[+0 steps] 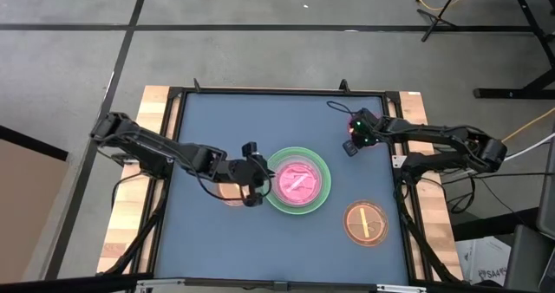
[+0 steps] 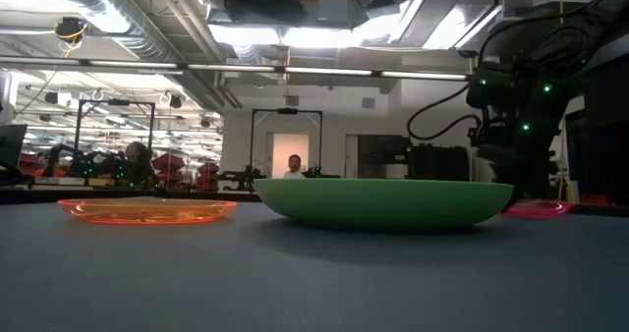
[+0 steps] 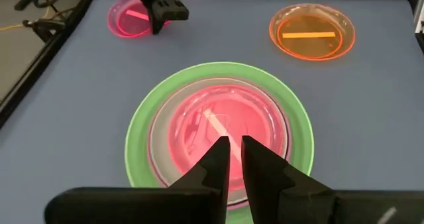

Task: Stack plastic plates
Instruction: Stack the light pink plate on top of the light pink plate

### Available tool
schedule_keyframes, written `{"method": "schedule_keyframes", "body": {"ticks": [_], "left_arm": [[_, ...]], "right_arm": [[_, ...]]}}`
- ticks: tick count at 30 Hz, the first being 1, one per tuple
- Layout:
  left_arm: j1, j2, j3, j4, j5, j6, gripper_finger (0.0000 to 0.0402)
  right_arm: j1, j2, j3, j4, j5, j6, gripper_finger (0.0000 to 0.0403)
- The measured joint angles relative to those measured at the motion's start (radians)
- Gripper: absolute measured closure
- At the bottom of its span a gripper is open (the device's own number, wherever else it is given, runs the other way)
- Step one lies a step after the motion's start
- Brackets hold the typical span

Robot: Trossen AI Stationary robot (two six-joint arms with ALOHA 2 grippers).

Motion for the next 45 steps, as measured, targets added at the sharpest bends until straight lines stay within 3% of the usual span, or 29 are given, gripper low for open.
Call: {"method": "schedule_keyframes", "body": {"ticks": [15, 25, 34, 45], "left_arm": [[0.000, -0.200, -0.011, -0.354, -0.006, -0.071, 0.0370], [0.000, -0.276, -0.221, -0.345, -0.025, -0.256, 0.0370], [0.000, -0.275, -0.397, -0.260, -0.033, -0.447, 0.0370], [0.000, -0.275, -0.471, -0.140, -0.034, -0.522, 0.0370]], "right_arm": [[0.039, 0.000, 0.000, 0.089, -0.064, 0.000, 0.0402], [0.198, 0.000, 0.015, 0.171, -0.064, 0.003, 0.0403], [0.336, 0.000, 0.137, 0.173, -0.063, -0.041, 0.0403], [0.515, 0.000, 0.261, 0.178, -0.062, -0.112, 0.0403]]}}
